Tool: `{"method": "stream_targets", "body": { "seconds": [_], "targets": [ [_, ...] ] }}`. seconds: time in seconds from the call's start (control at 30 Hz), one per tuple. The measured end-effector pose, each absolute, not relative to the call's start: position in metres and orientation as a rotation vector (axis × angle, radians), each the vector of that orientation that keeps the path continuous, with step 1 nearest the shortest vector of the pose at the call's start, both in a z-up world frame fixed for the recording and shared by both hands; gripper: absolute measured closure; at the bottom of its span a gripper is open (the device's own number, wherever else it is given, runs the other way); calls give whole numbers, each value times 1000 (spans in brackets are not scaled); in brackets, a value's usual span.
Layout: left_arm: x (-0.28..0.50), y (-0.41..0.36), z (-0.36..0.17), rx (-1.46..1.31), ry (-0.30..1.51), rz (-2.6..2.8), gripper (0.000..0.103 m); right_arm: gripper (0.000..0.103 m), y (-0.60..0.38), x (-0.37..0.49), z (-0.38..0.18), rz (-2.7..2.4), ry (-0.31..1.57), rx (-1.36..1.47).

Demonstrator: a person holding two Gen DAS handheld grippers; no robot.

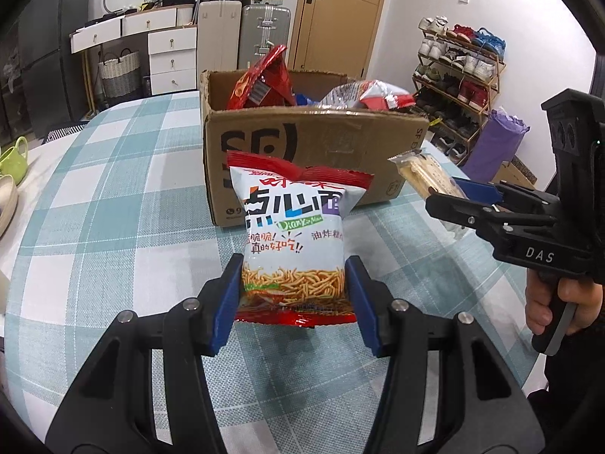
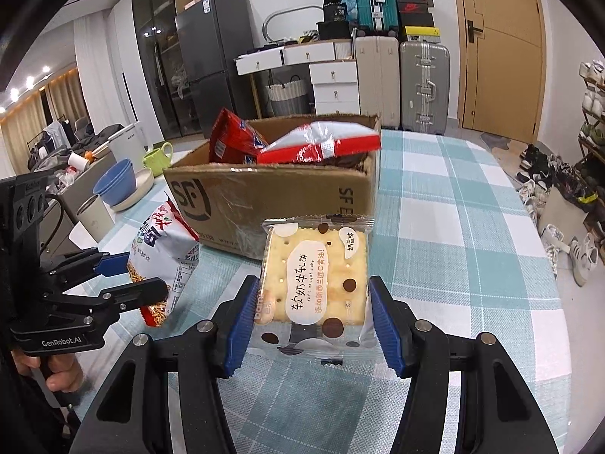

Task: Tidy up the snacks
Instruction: 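Lift both held packets and carry them over the cardboard box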

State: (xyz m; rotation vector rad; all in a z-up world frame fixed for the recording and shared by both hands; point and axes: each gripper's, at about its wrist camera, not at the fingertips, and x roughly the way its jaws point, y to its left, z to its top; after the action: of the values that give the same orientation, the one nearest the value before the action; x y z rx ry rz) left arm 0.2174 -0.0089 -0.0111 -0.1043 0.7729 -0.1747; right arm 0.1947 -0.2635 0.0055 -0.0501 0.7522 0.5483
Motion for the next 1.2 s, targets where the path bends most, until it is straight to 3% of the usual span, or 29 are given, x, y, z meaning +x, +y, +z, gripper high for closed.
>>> {"method": "stream_targets", "body": {
  "seconds": [0.6, 1.1, 1.2],
  "targets": [
    [195, 0, 52, -112, 654, -166, 52, 45, -270, 180, 49, 560, 626, -24],
    [231, 14, 96, -115, 619, -110, 52, 45, -251, 201, 78, 578, 583, -57],
    [244, 13, 100, -108, 615, -106, 59, 45, -248, 206, 82, 583, 579, -61]
  ]
}}
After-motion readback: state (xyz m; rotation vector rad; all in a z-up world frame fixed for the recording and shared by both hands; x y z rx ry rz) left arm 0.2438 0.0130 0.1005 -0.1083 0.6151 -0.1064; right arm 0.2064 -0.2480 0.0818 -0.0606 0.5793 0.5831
